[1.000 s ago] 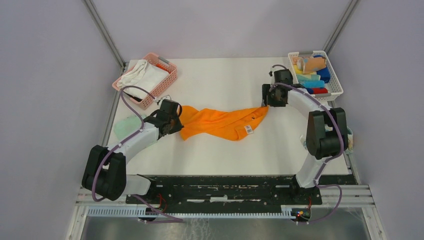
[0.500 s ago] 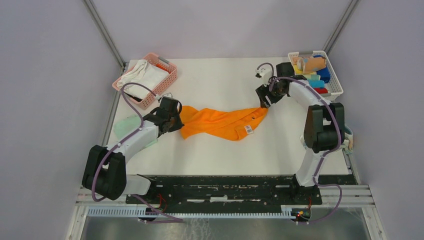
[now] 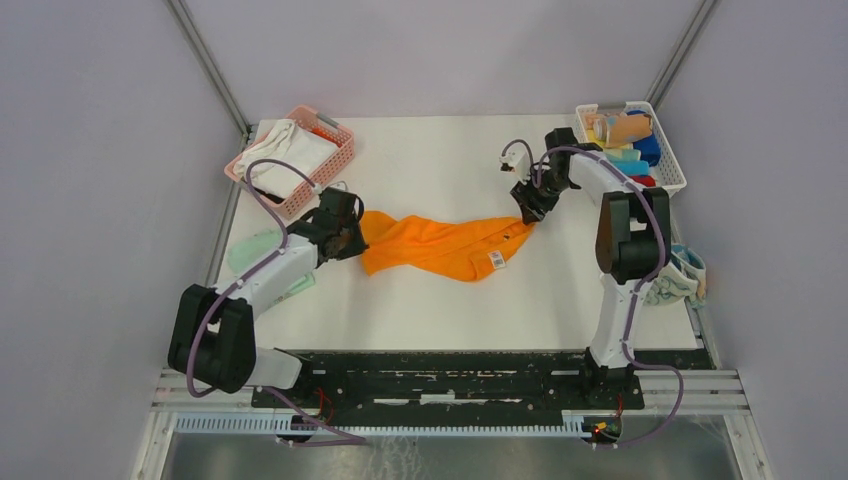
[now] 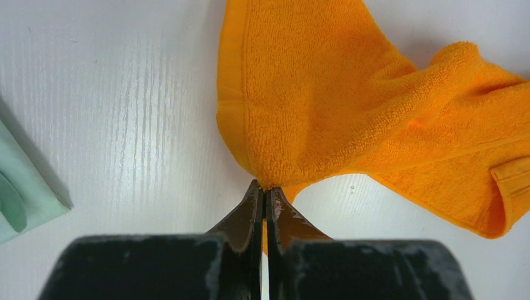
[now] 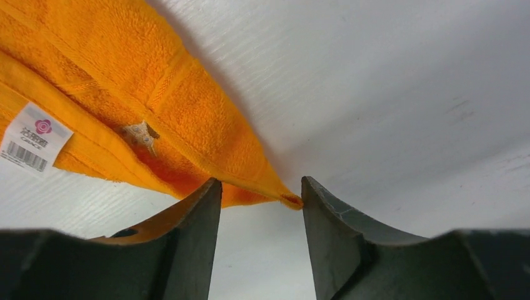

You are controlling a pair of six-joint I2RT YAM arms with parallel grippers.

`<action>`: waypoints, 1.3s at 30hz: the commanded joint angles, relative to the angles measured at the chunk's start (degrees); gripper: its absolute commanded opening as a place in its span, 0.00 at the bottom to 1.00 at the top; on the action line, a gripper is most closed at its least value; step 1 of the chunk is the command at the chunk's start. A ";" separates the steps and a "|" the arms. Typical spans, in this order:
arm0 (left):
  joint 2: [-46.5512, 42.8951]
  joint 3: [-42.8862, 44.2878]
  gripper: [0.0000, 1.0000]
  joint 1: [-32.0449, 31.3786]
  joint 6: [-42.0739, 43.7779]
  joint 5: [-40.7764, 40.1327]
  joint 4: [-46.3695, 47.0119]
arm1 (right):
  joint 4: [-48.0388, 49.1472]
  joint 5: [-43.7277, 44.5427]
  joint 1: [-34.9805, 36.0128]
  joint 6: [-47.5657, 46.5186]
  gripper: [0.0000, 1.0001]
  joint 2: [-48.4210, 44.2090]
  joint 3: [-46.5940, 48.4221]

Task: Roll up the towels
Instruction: Flatten out the towel at the center of the board.

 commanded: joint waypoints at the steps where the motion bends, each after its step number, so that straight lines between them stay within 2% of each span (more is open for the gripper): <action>1: 0.91 3.33 0.03 0.59 3.10 0.61 -0.15 | -1.70 0.02 -0.12 -3.16 0.51 2.18 4.56; 5: 2.09 5.83 0.03 1.29 3.90 0.62 -0.56 | -5.82 0.96 -0.13 -3.32 0.18 3.96 10.06; 8: 3.28 10.40 0.03 2.71 5.15 1.13 -1.43 | -6.38 3.11 -0.14 -3.91 0.03 1.13 11.63; 12: 6.76 21.18 0.03 4.90 7.11 3.92 -4.25 | -2.53 7.68 -0.19 -3.73 0.01 -6.04 12.98; 17: 10.40 39.26 0.03 6.92 9.20 7.12 -8.46 | 3.07 13.24 -0.12 -3.49 0.00 -14.74 15.68; 21: 10.15 44.49 0.03 7.97 9.59 7.74 -9.69 | 6.00 15.13 -0.07 -3.46 0.00 -20.94 14.62; 25: 6.85 39.10 0.03 8.10 9.34 7.87 -7.89 | 9.32 11.83 0.70 -3.39 0.00 -29.06 5.76; 32: 1.42 16.91 0.05 8.10 5.85 11.37 -3.07 | 12.32 8.63 5.85 -1.70 0.02 -39.64 -17.92; 35: 0.58 8.90 0.05 8.11 4.55 12.83 -2.94 | 9.20 7.30 9.30 0.28 0.08 -40.33 -23.94; 39: -3.67 0.17 0.07 8.10 3.13 12.49 -3.70 | 0.40 4.14 14.87 2.35 0.21 -40.41 -25.43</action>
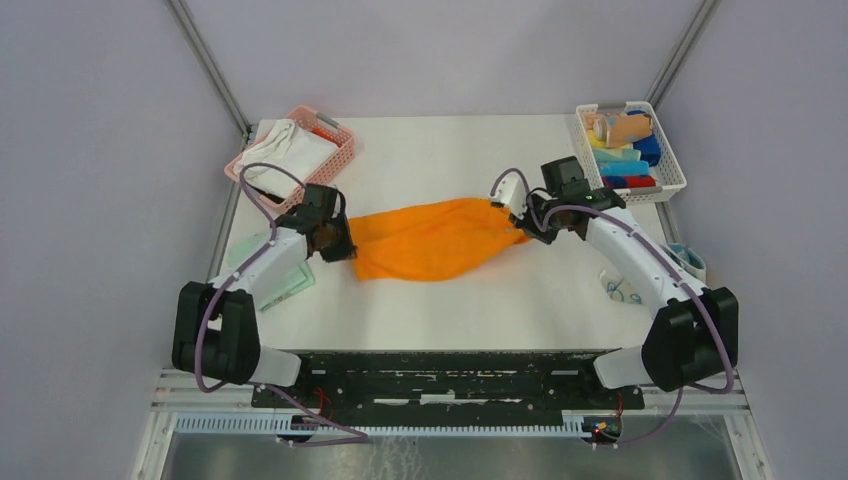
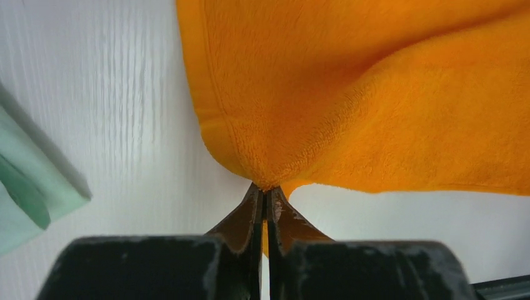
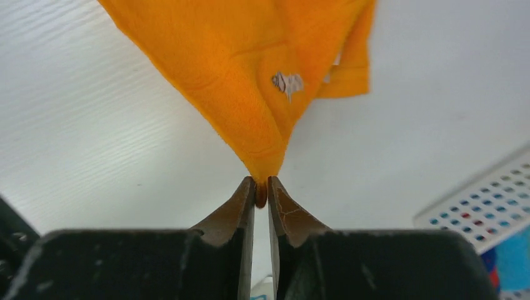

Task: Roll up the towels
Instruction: Flatten out the towel at the center of the board.

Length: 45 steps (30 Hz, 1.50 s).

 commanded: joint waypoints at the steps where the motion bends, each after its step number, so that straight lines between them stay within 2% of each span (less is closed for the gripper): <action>1: -7.48 -5.90 0.07 0.21 -2.46 0.53 0.06 | -8.45 -5.86 5.40 3.84 0.23 -1.98 0.59; 3: -10.81 -7.57 0.11 0.23 -2.50 -1.74 -2.85 | -11.97 -8.07 7.52 5.13 0.27 -3.52 1.23; 6: -15.71 -8.94 0.16 0.33 -3.10 -5.17 -5.98 | -17.63 -10.53 9.35 5.38 0.43 -5.55 1.41; 8: -17.98 -9.14 0.21 0.26 -3.67 -6.48 -7.10 | -19.38 -8.93 9.86 5.31 0.50 -5.91 1.70; 12: -19.03 -6.32 0.46 0.31 -3.12 -7.40 -8.93 | -11.36 -2.22 9.84 11.56 0.53 -4.91 2.16; 15: -18.66 -2.42 0.56 0.23 -2.01 -8.15 -11.14 | -5.66 1.80 9.89 19.31 0.56 0.30 4.77; 17: -18.52 -1.06 0.60 0.19 -1.37 -9.19 -11.39 | -4.31 4.15 9.88 24.61 0.58 4.91 7.37; 20: -16.46 -0.66 0.62 0.23 -0.57 -9.77 -9.27 | -2.90 6.69 9.81 30.70 0.58 11.92 11.29; 24: -7.62 1.44 0.61 0.32 0.13 -7.51 -4.11 | -0.66 9.56 9.22 34.23 0.57 20.27 15.65; 29: 5.73 9.61 0.59 0.55 2.09 -7.79 -0.88 | -0.63 11.26 5.50 32.19 0.51 28.43 22.62; 34: 15.94 17.66 0.59 2.69 5.60 -9.37 -2.10 | -0.88 7.48 -0.28 27.07 0.50 33.23 27.99; 38: 20.03 20.92 0.60 3.40 9.04 -10.64 -3.45 | -2.54 8.40 -1.90 22.57 0.50 36.63 30.86; 45: 19.56 19.79 0.65 3.56 12.28 -12.99 -2.92 | -4.50 6.86 -2.49 17.99 0.52 41.41 33.23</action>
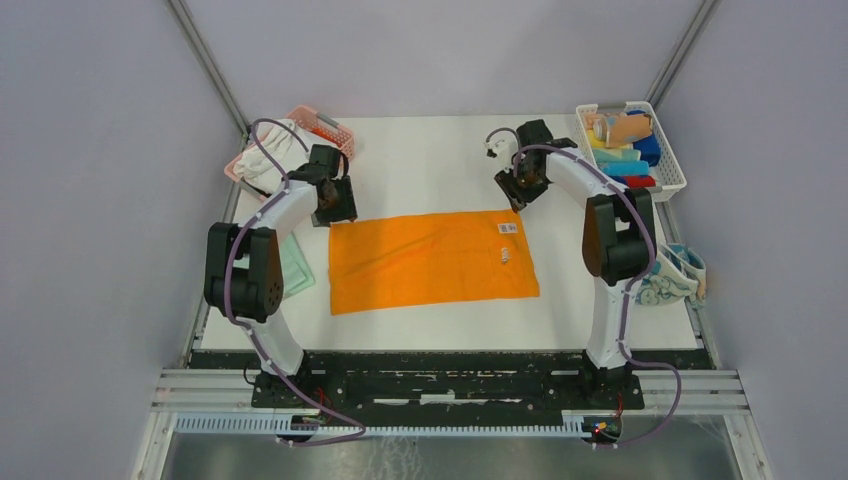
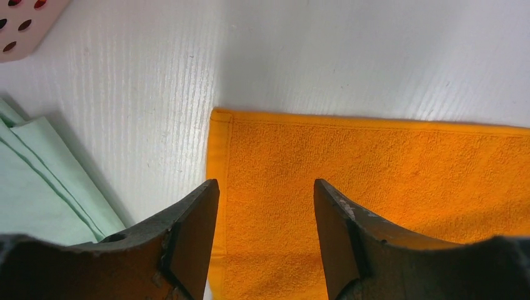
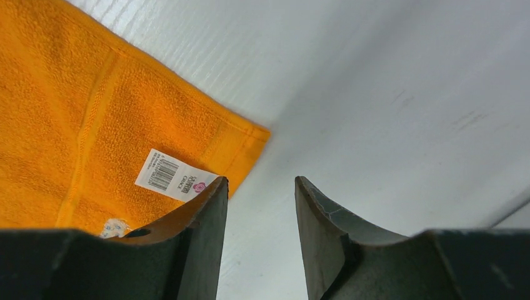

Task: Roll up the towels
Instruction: Flatten out the towel at the center of the board.

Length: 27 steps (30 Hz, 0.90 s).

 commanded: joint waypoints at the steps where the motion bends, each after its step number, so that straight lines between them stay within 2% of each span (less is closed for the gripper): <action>1: -1.05 0.79 0.65 0.19 5.25 -2.60 1.12 | -1.95 -1.69 0.48 -4.55 0.52 3.12 3.66; 11: -1.57 -1.39 0.66 0.19 6.51 -2.68 2.54 | -4.62 -7.26 -0.26 -7.78 0.52 8.79 8.38; 20: -1.42 -1.20 0.66 0.18 7.06 -2.26 2.65 | -6.71 -4.99 -1.06 -9.10 0.49 13.11 10.61; 24: -1.19 -0.42 0.66 0.18 7.40 -0.65 2.68 | -8.14 -3.22 -1.75 -10.69 0.41 13.83 10.40; 27: -0.28 1.29 0.66 0.20 7.83 0.54 2.48 | -8.37 -2.22 -3.02 -11.23 0.22 13.12 10.00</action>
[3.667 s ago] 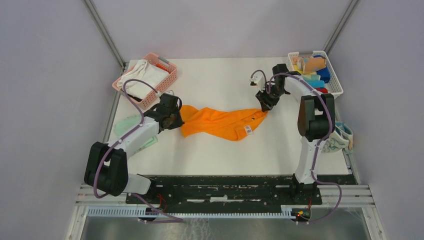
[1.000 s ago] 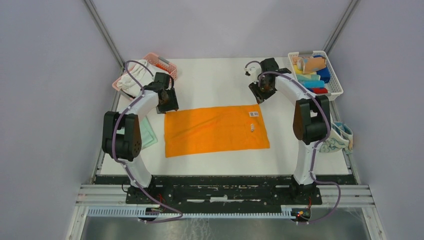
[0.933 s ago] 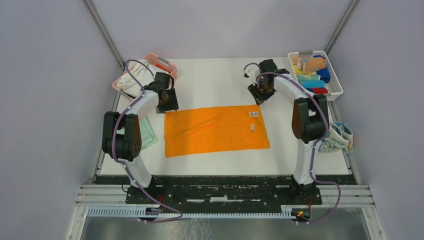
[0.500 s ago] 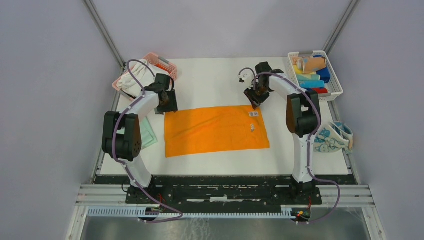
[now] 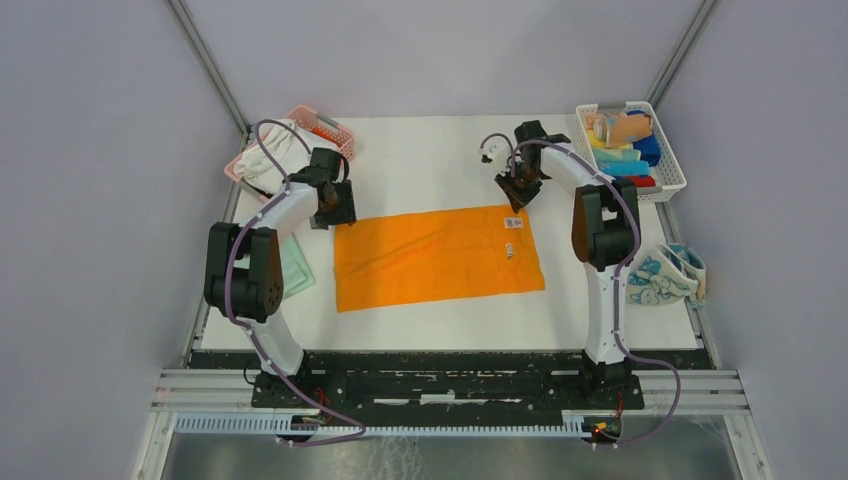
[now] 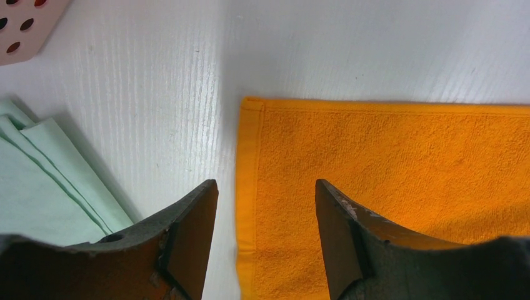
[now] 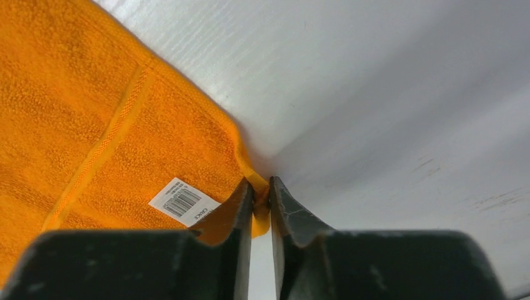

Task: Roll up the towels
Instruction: Flatten out the towel at the center of the board.

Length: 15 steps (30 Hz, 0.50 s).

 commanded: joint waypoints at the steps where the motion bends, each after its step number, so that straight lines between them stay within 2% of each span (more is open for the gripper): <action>1: 0.02 3.41 0.66 0.17 4.33 2.11 1.86 | -2.07 3.02 -2.28 -2.37 0.18 1.17 -0.11; 10: 6.30 9.25 0.65 0.09 9.81 8.83 2.41 | -1.65 4.08 -4.10 -6.10 0.09 -2.51 -2.38; 15: 10.65 12.16 0.63 0.01 12.02 9.30 1.83 | -0.73 3.41 -4.14 -6.56 0.08 -3.35 -3.85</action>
